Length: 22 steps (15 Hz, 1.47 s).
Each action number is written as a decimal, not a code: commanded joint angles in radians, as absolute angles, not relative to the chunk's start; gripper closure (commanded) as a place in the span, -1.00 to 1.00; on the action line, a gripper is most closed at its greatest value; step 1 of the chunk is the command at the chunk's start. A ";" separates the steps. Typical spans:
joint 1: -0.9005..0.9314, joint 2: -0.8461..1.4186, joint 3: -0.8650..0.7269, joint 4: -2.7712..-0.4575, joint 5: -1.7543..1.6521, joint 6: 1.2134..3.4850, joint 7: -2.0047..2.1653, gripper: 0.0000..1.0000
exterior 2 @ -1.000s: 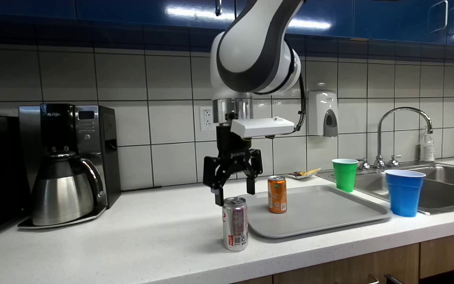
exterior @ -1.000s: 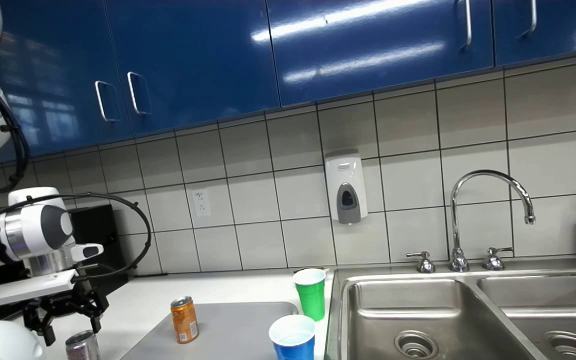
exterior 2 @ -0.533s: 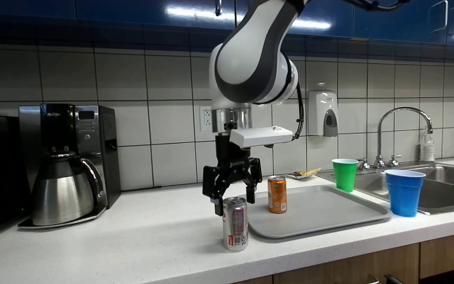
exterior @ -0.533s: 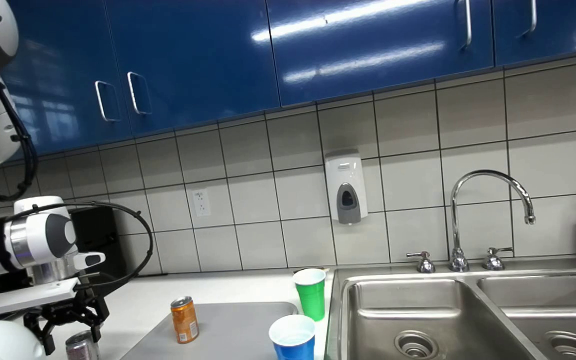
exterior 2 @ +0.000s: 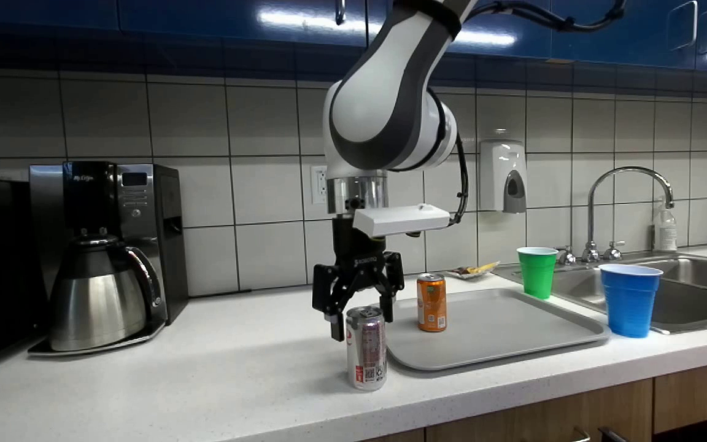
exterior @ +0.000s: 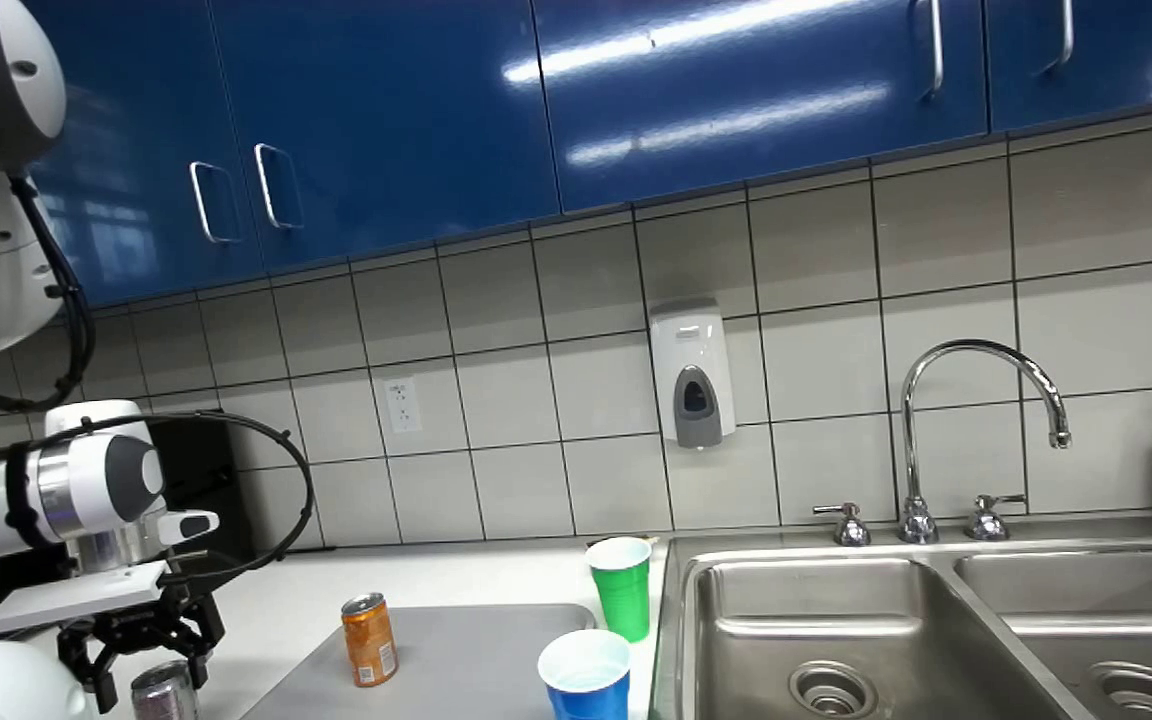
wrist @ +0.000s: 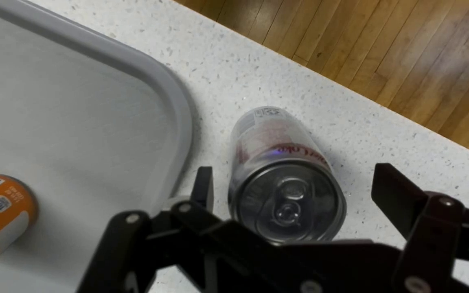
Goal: Put the Fanta and Coke cans on the grey tray
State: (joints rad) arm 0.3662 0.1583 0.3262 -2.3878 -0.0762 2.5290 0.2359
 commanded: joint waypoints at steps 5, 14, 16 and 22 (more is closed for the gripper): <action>0.372 0.212 0.314 -2.340 -0.084 2.520 0.221 -1.00; 0.372 0.202 0.307 -2.344 -0.081 2.523 0.228 0.24; 0.372 0.193 0.308 -2.348 -0.081 2.521 0.229 0.24; 0.373 0.151 0.307 -2.359 -0.087 2.515 0.238 0.24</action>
State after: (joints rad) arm 0.3662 0.2049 0.3140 -2.3488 -0.0773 2.5289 0.2358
